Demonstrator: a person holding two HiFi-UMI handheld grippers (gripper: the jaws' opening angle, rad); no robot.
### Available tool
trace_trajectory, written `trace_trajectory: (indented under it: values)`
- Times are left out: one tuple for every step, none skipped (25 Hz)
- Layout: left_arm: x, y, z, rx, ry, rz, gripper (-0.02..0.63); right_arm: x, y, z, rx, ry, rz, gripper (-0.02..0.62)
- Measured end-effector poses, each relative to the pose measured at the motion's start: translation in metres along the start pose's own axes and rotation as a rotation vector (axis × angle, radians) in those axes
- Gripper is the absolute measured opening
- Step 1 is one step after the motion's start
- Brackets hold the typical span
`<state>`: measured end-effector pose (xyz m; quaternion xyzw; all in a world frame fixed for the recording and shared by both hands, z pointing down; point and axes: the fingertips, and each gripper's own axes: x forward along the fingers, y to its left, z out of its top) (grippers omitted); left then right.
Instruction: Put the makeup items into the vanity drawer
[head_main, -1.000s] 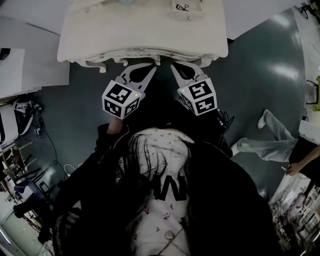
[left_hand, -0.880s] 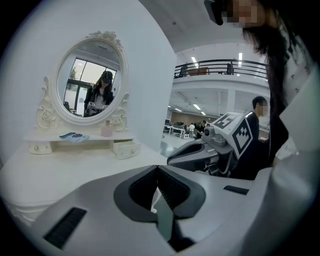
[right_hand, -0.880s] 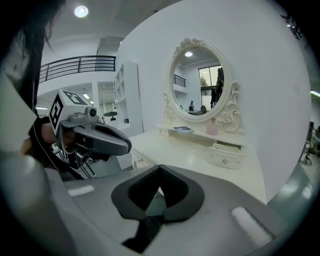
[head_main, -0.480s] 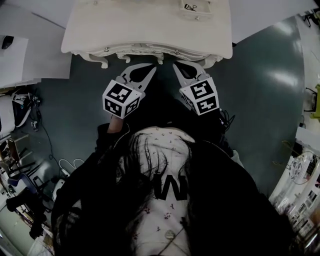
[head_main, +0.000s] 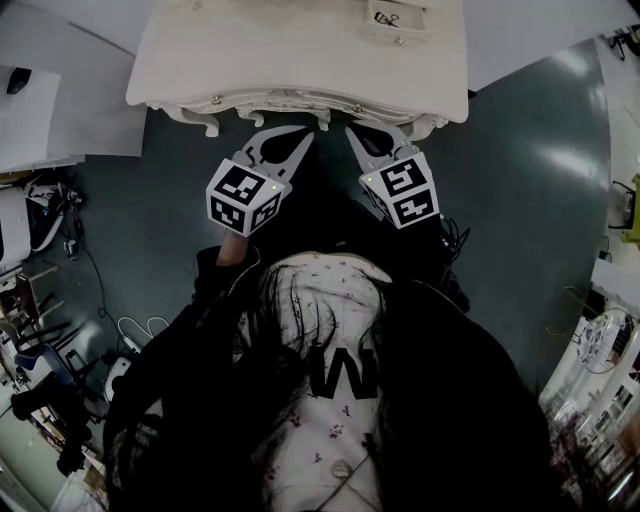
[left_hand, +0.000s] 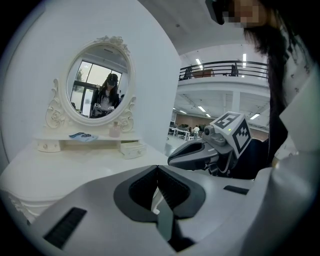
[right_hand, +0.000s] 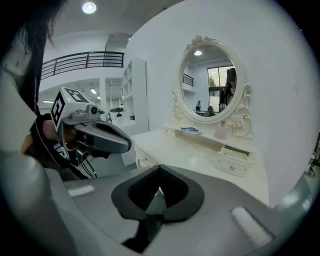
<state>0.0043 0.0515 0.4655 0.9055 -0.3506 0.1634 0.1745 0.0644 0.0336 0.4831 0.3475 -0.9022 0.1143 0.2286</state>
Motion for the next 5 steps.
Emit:
trace_trajectory:
  values:
    - [0.0021,-0.0003,0.0003,0.000,0.001,-0.001,-0.001,0.0002,-0.0020,-0.0010,0.000,0.002,0.000,0.009]
    - [0.0041,-0.0005,0.0005,0.001,0.001,-0.001,0.000,0.0005,-0.0040,-0.0019,0.000,0.003,0.001,0.009]
    - [0.0059,-0.0007,0.0007,0.002,0.001,-0.002,-0.001,0.0007,-0.0057,-0.0028,0.000,0.005,0.000,0.009]
    - [0.0076,-0.0009,0.0009,0.003,0.001,-0.003,0.000,0.0010,-0.0074,-0.0036,0.000,0.006,0.000,0.009]
    - [0.0093,-0.0010,0.0010,0.003,0.001,-0.003,0.000,0.0013,-0.0090,-0.0045,-0.001,0.008,0.000,0.009]
